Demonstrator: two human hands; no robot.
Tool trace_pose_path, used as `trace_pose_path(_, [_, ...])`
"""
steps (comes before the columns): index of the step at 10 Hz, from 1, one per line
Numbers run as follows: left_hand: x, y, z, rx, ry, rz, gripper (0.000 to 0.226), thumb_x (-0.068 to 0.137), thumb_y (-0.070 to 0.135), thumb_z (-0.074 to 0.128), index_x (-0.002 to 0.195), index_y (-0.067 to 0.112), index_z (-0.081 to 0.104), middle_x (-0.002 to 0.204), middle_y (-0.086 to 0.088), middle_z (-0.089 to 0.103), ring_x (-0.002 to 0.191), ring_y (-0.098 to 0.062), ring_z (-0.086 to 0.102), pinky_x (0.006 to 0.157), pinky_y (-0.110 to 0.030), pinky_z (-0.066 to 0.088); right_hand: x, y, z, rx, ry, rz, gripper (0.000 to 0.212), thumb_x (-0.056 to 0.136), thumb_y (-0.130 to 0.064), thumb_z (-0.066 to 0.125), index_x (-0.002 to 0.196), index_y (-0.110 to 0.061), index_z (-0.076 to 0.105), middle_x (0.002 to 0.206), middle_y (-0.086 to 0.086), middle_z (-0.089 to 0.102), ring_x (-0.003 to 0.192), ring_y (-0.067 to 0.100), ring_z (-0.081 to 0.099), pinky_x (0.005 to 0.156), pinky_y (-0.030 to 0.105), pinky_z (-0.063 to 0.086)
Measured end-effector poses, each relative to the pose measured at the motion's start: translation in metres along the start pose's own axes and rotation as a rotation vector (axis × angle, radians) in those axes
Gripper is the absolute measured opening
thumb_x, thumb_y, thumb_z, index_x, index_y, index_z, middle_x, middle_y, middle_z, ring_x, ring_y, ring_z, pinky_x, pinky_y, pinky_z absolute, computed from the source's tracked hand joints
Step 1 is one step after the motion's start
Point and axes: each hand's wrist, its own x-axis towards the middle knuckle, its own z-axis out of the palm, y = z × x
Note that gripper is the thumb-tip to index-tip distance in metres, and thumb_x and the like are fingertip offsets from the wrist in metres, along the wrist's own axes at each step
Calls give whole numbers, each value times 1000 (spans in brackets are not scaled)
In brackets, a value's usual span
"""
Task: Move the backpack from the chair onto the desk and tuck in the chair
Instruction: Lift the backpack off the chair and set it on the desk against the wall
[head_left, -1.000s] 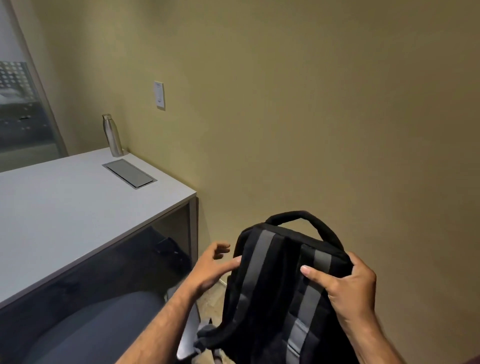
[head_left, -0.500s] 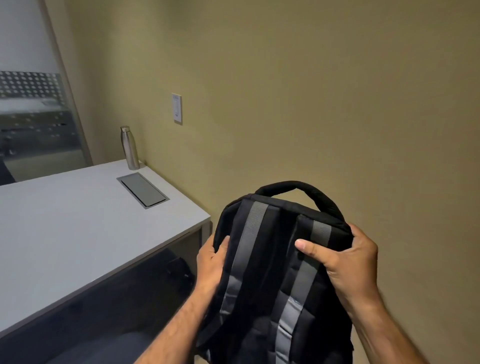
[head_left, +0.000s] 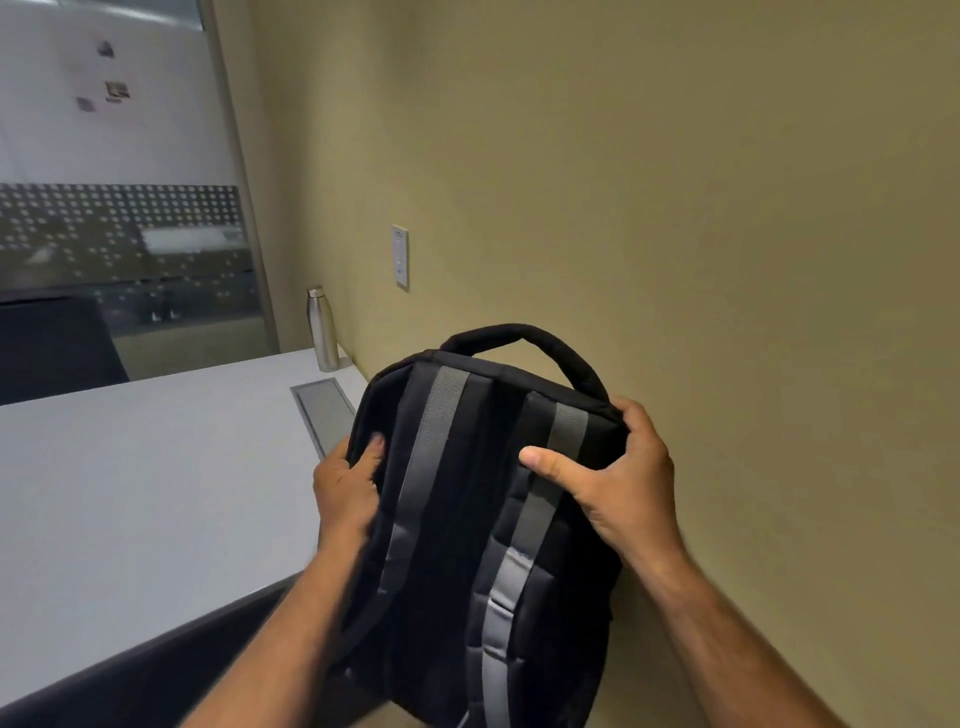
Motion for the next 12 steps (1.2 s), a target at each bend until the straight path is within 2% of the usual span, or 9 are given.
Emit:
trace_pose_path(2, [84,16,0,12,109,92,22,99,30,64,81,22,74,65,22,72,59,8,65,50,-9,48,68,44,44,-77,-130,81,120,31,-92,83,134,-48,39,118,-36,54,110,2,61,92,33,54])
trace_pose_path(4, [179,13,-5,23,153,159,29,99,23,65,70,25,70,56,24,67,52,9,58,48,-7,45,96,103,130,28,-210,271,99,31,-68,98,113,-47,48,115,-22,62,108,8,66,93,40,59])
trace_pose_path(5, [240,2,-8,52,121,153,24,100,22,64,78,24,70,61,20,69,55,9,60,50,-8,48,126,122,187,95,-161,307,74,44,-31,105,102,-39,61,103,-16,75,95,6,72,83,32,61])
trace_pose_path(6, [279,-5,-13,51,120,115,22,101,24,62,80,23,68,63,18,69,55,9,60,50,-9,49,148,125,223,99,-163,266,66,50,-13,104,95,-39,63,90,-27,77,85,-3,73,69,12,56])
trace_pose_path(7, [342,-18,-14,113,91,58,24,101,23,58,78,20,61,58,21,66,55,3,59,48,-13,48,177,125,272,85,-174,201,64,55,-4,100,89,-44,63,85,-45,69,84,-16,67,66,2,49])
trace_pose_path(8, [379,-27,-12,122,47,34,20,99,16,53,82,19,60,64,17,64,64,-5,56,62,-25,48,193,126,299,79,-175,181,63,58,-7,99,92,-47,64,89,-34,73,88,-14,68,70,3,49])
trace_pose_path(9, [436,-31,3,202,-19,20,22,105,3,42,97,15,59,82,6,60,74,-9,54,65,-19,51,213,129,333,57,-160,138,63,64,-9,97,96,-51,62,103,-23,71,94,-8,68,78,4,50])
trace_pose_path(10, [459,-36,9,258,-27,-22,17,108,9,42,96,11,54,78,7,54,67,-9,50,49,-4,44,228,132,351,51,-172,108,64,69,-7,95,99,-52,61,108,-18,69,101,-7,66,85,5,52])
trace_pose_path(12, [514,-48,38,276,-94,-67,27,107,9,44,87,24,52,82,6,53,67,-7,51,47,-4,42,249,145,388,-27,-162,30,51,75,-6,91,118,-22,69,114,-8,65,107,-7,60,91,-2,42])
